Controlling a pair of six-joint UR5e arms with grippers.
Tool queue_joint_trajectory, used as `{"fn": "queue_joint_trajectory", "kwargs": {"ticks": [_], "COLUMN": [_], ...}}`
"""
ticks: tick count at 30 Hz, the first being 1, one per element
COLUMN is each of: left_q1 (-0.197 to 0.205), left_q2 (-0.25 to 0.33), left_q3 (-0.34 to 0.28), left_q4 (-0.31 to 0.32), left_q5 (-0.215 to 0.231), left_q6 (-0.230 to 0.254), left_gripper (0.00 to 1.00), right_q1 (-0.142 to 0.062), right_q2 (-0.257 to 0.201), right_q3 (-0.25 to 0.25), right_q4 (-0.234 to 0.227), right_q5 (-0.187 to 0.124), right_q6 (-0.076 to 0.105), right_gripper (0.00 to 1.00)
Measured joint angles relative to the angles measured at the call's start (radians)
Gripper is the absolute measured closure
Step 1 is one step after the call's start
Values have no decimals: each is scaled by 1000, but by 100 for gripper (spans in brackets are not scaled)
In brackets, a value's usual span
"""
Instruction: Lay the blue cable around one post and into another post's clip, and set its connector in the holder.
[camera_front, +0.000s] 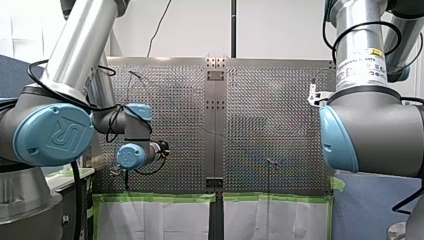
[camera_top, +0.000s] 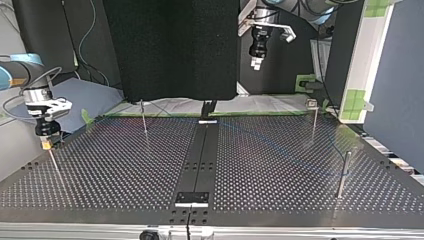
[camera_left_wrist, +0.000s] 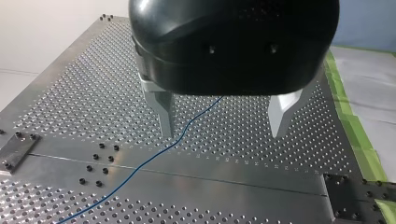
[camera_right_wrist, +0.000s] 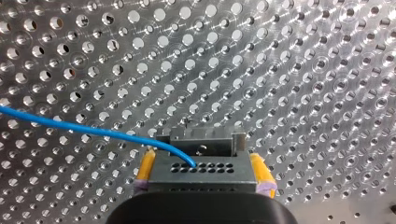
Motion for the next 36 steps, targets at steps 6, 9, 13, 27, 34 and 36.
{"fn": "queue_joint_trajectory", "kwargs": {"ticks": [6, 9, 13, 27, 34, 36], "left_q1": [0, 0, 1, 1, 1, 1], "left_q2": [0, 0, 0, 0, 0, 0], "left_q3": [0, 0, 0, 0, 0, 0], "left_q4": [0, 0, 0, 0, 0, 0], "left_q5": [0, 0, 0, 0, 0, 0], "left_q6": [0, 0, 0, 0, 0, -1], "left_gripper": [0, 0, 0, 0, 0, 0], "right_q1": [3, 4, 5, -7, -8, -8], "right_q2": [1, 1, 2, -5, -3, -3], "right_q3": [0, -1, -2, 6, 9, 9], "right_q4": [0, 0, 0, 4, 5, 5], "right_q5": [0, 0, 0, -1, -1, -1], "right_q6": [0, 0, 0, 0, 0, 0], "right_gripper": [100, 100, 100, 100, 96, 91]}}
